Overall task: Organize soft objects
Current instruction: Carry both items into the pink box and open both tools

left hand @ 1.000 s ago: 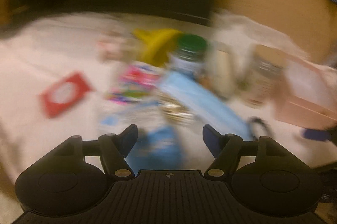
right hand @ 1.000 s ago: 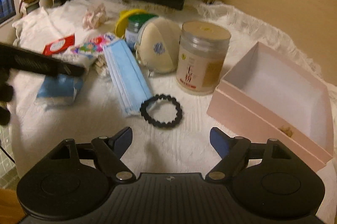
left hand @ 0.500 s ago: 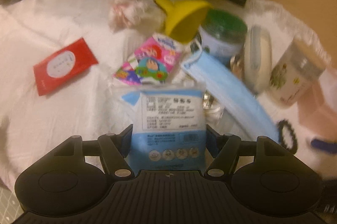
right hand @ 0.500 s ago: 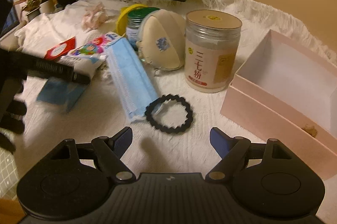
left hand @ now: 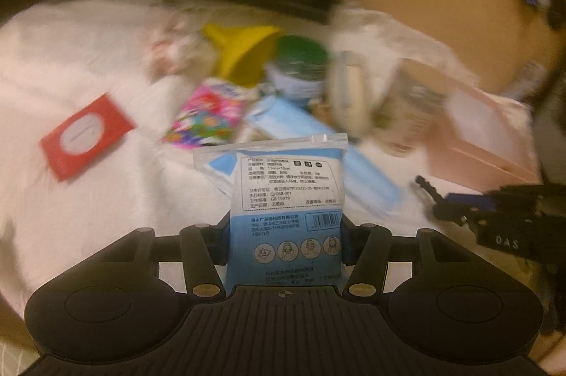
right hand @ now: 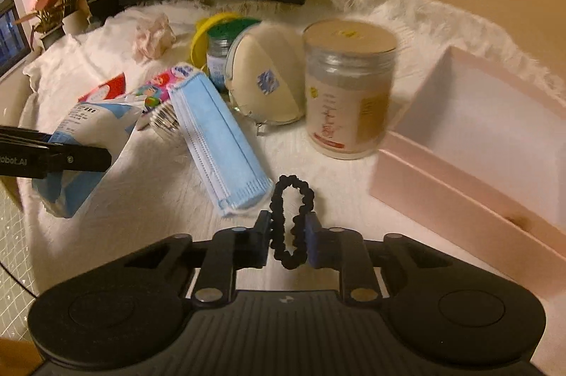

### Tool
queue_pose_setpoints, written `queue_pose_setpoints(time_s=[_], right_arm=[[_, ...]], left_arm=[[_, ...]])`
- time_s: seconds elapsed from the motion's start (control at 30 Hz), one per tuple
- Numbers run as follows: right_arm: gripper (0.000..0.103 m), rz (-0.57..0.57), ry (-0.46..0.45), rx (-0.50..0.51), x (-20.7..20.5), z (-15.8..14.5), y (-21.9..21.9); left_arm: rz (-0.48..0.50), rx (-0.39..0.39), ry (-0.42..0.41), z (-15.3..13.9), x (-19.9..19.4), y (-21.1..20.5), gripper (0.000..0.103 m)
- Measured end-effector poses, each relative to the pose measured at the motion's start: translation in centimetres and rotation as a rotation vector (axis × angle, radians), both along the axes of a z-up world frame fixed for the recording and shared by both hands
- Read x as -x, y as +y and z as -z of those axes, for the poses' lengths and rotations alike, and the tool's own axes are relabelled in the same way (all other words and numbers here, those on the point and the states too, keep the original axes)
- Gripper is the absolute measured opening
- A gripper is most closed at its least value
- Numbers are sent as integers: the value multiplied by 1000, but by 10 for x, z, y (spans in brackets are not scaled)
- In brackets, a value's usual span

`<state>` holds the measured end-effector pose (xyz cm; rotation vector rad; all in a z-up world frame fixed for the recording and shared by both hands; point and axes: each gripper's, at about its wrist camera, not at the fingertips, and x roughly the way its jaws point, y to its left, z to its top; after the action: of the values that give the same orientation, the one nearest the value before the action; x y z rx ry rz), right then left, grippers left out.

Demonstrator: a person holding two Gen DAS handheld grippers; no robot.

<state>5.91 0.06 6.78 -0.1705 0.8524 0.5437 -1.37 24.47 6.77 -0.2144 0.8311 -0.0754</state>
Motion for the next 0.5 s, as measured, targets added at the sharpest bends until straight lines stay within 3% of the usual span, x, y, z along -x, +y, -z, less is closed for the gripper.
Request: queue_pose_setpoints(time_s=[0.2,0.5], right_arm=[[17,63,-75,-2,28,-51,-42],[17,229,-366,-30,12,-169,-94]], left_arm=[[266,118,-31,-35,-16,-40,58],[508,274,-267,-141,-109,-104,58]])
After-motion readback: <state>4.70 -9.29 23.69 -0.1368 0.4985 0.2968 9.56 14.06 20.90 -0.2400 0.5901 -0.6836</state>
